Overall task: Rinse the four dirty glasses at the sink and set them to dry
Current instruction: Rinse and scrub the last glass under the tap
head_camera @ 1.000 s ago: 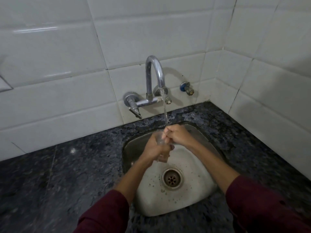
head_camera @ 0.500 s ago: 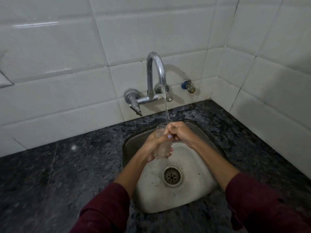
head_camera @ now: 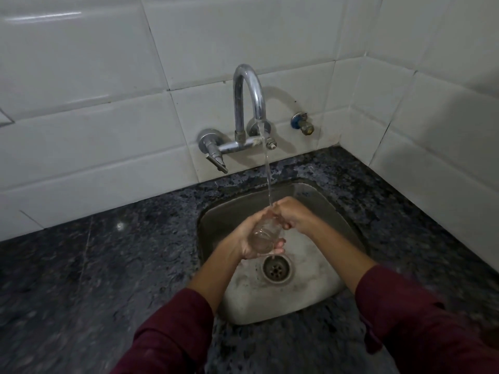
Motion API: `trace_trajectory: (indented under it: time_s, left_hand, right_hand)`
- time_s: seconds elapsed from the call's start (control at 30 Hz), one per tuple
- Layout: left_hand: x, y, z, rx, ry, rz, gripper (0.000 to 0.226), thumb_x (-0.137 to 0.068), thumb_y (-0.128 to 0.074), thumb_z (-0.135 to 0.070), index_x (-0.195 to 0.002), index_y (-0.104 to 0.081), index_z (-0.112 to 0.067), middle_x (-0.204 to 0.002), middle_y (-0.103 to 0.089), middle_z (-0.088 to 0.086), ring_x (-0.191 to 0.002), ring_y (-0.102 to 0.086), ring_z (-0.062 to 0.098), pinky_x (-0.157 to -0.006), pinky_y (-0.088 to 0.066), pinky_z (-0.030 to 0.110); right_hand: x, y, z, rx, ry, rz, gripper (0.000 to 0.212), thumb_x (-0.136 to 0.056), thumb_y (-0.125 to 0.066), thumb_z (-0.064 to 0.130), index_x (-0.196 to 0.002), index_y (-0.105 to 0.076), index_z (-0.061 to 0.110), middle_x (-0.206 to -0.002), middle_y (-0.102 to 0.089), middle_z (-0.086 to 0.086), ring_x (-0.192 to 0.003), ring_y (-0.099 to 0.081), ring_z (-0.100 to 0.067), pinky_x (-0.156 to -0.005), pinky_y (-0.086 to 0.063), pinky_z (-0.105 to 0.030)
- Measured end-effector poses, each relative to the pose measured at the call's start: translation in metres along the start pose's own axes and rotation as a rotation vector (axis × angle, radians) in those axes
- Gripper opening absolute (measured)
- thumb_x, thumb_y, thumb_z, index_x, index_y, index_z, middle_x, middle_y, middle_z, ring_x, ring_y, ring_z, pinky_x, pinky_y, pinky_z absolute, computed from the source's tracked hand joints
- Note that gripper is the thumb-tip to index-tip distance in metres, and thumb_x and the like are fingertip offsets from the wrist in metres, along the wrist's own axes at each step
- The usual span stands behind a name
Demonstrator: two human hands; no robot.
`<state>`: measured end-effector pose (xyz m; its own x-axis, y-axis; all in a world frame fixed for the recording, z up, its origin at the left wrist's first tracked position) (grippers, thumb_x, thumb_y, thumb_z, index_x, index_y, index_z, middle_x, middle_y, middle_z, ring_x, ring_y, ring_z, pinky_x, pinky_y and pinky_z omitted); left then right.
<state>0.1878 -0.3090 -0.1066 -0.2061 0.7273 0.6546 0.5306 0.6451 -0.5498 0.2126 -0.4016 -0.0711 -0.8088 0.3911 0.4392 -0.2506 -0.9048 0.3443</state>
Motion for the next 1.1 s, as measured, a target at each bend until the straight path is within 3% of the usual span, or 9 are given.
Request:
trace_trajectory:
  time_s: [0.1, 0.2, 0.27, 0.37, 0.47, 0.57, 0.73, 0.9, 1.1]
  left_hand:
    - [-0.002, 0.009, 0.003, 0.083, 0.002, -0.060, 0.070, -0.091, -0.033, -0.065, -0.100, -0.062, -0.002, -0.085, -0.057, 0.020, -0.064, -0.062, 0.027, -0.062, -0.057, 0.038]
    - [-0.006, 0.029, -0.009, 0.089, -0.144, -0.211, 0.063, -0.093, -0.034, -0.062, -0.117, -0.057, -0.009, -0.102, -0.064, 0.017, -0.075, -0.062, 0.029, -0.069, -0.053, 0.041]
    - [-0.007, 0.044, -0.024, 0.103, -0.316, -0.317, 0.051, -0.095, -0.037, -0.055, -0.128, -0.045, -0.017, -0.116, -0.064, 0.017, -0.081, -0.068, 0.031, -0.064, -0.056, 0.044]
    - [-0.001, 0.040, -0.045, 0.145, -0.530, -0.281, 0.040, -0.101, -0.038, -0.035, -0.133, -0.035, -0.011, -0.119, -0.059, 0.016, -0.091, -0.064, 0.025, -0.074, -0.057, 0.041]
    - [0.009, 0.040, -0.062, -0.150, -0.611, -0.394, 0.027, -0.100, -0.044, -0.028, -0.116, -0.049, -0.006, -0.107, -0.061, 0.014, -0.094, -0.062, 0.027, -0.090, -0.050, 0.045]
    - [0.019, 0.031, -0.079, -0.475, -0.656, -0.499, 0.022, -0.098, -0.049, -0.027, -0.088, -0.060, -0.010, -0.090, -0.065, 0.010, -0.085, -0.063, 0.024, -0.081, -0.052, 0.041]
    - [0.029, 0.015, -0.095, -0.279, -0.746, -0.354, 0.026, -0.096, -0.048, -0.004, -0.072, -0.056, -0.009, -0.070, -0.060, 0.006, -0.065, -0.057, 0.017, -0.065, -0.048, 0.030]
    - [0.035, 0.004, -0.102, -0.275, -0.761, -0.216, 0.022, -0.097, -0.044, -0.002, -0.079, -0.057, -0.004, -0.068, -0.066, 0.003, -0.061, -0.062, 0.013, -0.060, -0.051, 0.026]
    - [0.029, 0.005, -0.119, -0.803, -0.704, -0.435, 0.027, -0.094, -0.056, -0.021, -0.074, -0.059, -0.003, -0.070, -0.052, 0.011, -0.067, -0.046, 0.019, -0.065, -0.036, 0.031]
  right_hand:
    - [0.001, -0.003, -0.002, -0.053, 0.018, 0.011, 0.018, -0.089, -0.057, 0.014, -0.080, -0.067, 0.003, -0.058, -0.056, -0.006, -0.044, -0.045, -0.010, -0.042, -0.028, -0.022]
    - [0.005, -0.008, -0.002, -0.189, 0.072, -0.007, 0.025, -0.094, -0.048, 0.017, -0.108, -0.065, 0.006, -0.091, -0.067, -0.015, -0.076, -0.058, -0.021, -0.060, -0.040, -0.027]
    - [0.013, -0.020, -0.006, -0.277, 0.092, 0.051, 0.031, -0.096, -0.047, 0.021, -0.127, -0.051, 0.016, -0.115, -0.062, -0.011, -0.097, -0.058, -0.021, -0.073, -0.046, -0.031]
    - [0.024, -0.044, -0.016, -0.313, 0.095, 0.223, 0.081, -0.089, -0.060, 0.018, -0.147, -0.007, 0.035, -0.140, -0.048, -0.004, -0.113, -0.058, -0.021, -0.083, -0.054, -0.040]
    - [0.030, -0.036, -0.008, 0.036, 0.244, 0.148, 0.102, -0.080, -0.068, 0.016, -0.147, 0.005, 0.037, -0.142, -0.041, 0.001, -0.108, -0.060, -0.023, -0.083, -0.054, -0.035]
    - [0.035, -0.029, 0.014, 0.427, 0.453, 0.021, 0.107, -0.073, -0.070, 0.020, -0.148, 0.005, 0.038, -0.153, -0.029, -0.006, -0.125, -0.048, -0.029, -0.090, -0.048, -0.036]
    - [0.031, -0.020, 0.012, -0.146, 0.317, 0.151, 0.106, -0.070, -0.067, -0.002, -0.143, -0.011, 0.051, -0.127, -0.055, -0.004, -0.077, -0.065, -0.022, -0.056, -0.053, -0.033]
    - [0.037, -0.026, 0.010, -0.561, 0.128, 0.435, 0.088, -0.075, -0.068, -0.002, -0.139, -0.029, 0.045, -0.101, -0.064, -0.015, -0.069, -0.064, -0.026, -0.056, -0.053, -0.032]
    - [0.035, -0.003, 0.034, 0.792, 0.362, -0.069, 0.113, -0.072, -0.074, 0.030, -0.141, 0.013, 0.049, -0.133, -0.047, -0.019, -0.110, -0.054, -0.042, -0.084, -0.046, -0.043]
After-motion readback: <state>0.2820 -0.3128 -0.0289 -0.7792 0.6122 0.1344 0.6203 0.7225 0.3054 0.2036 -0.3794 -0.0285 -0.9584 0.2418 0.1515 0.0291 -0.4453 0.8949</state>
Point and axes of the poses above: each hand's wrist, its own x-axis away from the middle knuckle, its own y-axis out of the back of the hand, z = x × y, the point moved 10 cm from there along -x, towards the middle knuckle
